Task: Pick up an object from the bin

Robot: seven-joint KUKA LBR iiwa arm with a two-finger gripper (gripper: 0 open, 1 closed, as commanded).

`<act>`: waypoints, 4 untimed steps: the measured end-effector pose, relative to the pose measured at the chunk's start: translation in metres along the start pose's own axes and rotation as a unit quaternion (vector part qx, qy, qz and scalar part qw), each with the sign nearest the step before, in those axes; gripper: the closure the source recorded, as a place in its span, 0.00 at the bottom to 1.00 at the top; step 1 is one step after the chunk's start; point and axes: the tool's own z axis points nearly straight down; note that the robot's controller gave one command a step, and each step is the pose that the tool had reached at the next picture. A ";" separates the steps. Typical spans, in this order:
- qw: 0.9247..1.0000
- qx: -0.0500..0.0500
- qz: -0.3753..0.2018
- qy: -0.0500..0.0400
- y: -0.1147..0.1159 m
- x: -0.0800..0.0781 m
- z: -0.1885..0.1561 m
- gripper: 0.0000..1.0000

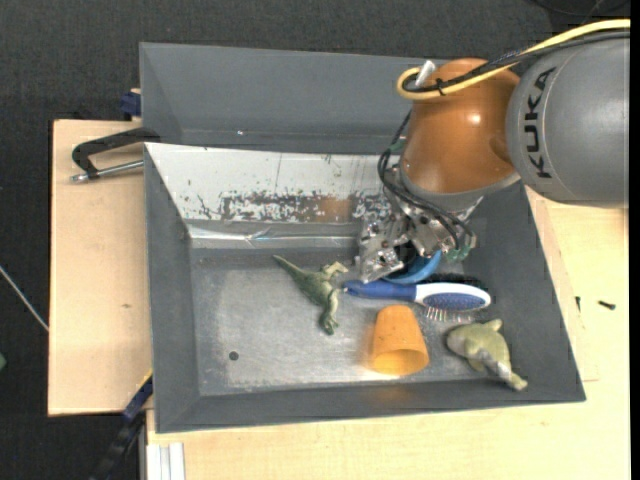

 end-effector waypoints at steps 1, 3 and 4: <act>0.993 0.001 0.114 -0.005 0.001 -0.011 -0.026 1.00; 0.998 0.003 -0.060 -0.008 -0.032 0.000 -0.031 1.00; 0.986 0.000 -0.166 0.000 -0.008 -0.012 0.028 1.00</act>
Offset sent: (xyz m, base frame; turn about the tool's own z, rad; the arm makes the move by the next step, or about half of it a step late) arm 0.0083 0.0038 0.0238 0.2299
